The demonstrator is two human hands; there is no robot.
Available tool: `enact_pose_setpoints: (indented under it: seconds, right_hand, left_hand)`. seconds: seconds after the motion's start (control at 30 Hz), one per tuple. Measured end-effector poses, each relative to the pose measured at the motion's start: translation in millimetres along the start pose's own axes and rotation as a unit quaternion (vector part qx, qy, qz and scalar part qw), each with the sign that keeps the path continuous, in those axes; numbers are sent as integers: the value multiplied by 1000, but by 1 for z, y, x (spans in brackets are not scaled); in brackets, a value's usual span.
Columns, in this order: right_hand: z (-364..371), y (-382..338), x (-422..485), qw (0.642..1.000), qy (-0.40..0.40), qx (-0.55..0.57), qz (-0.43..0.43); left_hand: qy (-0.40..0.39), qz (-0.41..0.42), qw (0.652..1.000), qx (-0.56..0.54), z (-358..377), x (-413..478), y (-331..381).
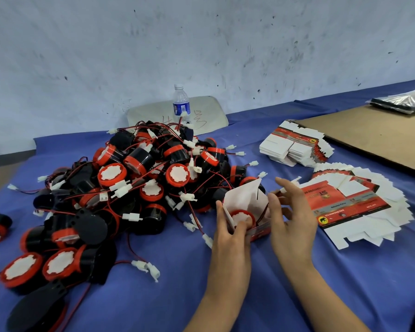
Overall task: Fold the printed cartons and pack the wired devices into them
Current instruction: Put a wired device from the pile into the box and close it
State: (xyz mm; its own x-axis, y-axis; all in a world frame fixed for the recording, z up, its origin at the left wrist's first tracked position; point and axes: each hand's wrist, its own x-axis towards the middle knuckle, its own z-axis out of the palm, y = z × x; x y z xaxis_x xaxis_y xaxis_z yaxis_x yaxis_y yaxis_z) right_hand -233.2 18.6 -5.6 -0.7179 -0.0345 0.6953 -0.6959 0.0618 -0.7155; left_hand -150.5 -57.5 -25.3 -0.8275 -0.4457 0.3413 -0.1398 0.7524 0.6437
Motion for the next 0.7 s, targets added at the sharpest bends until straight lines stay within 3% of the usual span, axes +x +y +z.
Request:
enact_pose_setpoints:
  seconds: [0.2, 0.37, 0.57, 0.7]
  right_hand:
    - [-2, -1, 0, 997, 18, 73, 30]
    - [-2, 1, -2, 998, -59, -26, 11]
    - [-1, 4, 0, 989, -68, -129, 1]
    - [0, 6, 2, 982, -73, -166, -58]
  left_hand:
    - [29, 11, 999, -14, 2, 0, -1]
    - [52, 33, 998, -13, 2, 0, -3]
    - [40, 30, 999, -13, 3, 0, -4]
    - [41, 25, 999, -9, 2, -1, -4]
